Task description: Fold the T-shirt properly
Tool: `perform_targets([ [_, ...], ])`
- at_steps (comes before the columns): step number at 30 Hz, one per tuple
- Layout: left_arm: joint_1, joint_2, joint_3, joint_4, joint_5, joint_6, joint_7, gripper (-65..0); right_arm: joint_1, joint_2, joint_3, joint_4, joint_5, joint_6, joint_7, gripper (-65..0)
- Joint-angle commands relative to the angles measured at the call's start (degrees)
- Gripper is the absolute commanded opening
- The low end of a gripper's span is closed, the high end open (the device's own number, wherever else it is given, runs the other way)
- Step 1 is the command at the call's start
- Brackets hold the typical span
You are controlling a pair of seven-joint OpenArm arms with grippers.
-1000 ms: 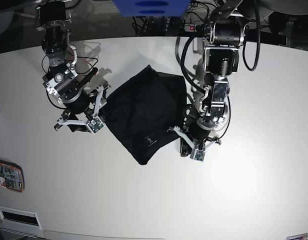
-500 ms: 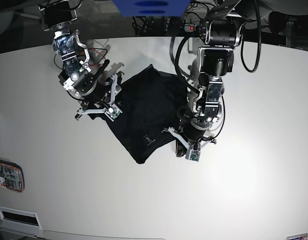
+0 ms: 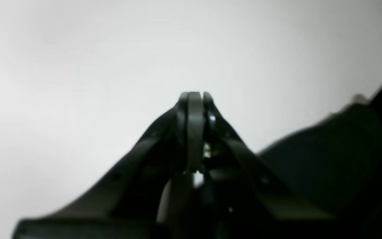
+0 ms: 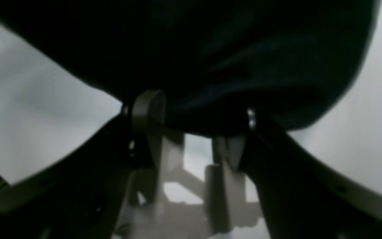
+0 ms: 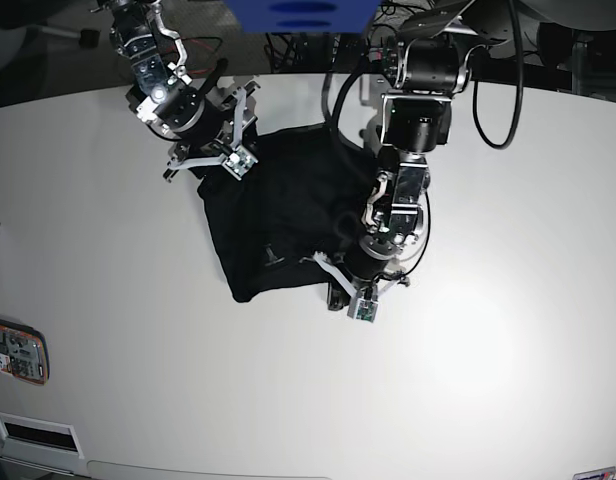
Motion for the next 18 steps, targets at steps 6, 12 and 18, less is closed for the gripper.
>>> perform_targets([
  [6, -2.23, 0.78, 0.37, -0.17, 1.03, -0.33, 3.71, -65.0, -0.05, 0.12, -6.42, 1.13, 0.49, 0.51, 1.08, -36.1],
  [12, -2.40, -0.89, 0.20, 0.27, 1.03, -0.33, 3.54, -65.0, 0.04, 0.12, -5.54, 3.59, 0.32, 0.51, 0.99, -36.1],
  [18, 0.41, -5.64, 0.28, 5.81, 1.03, -0.33, 0.72, -65.0, -0.66, 0.12, 3.43, 4.39, 0.23, 0.51, 0.99, -36.0],
])
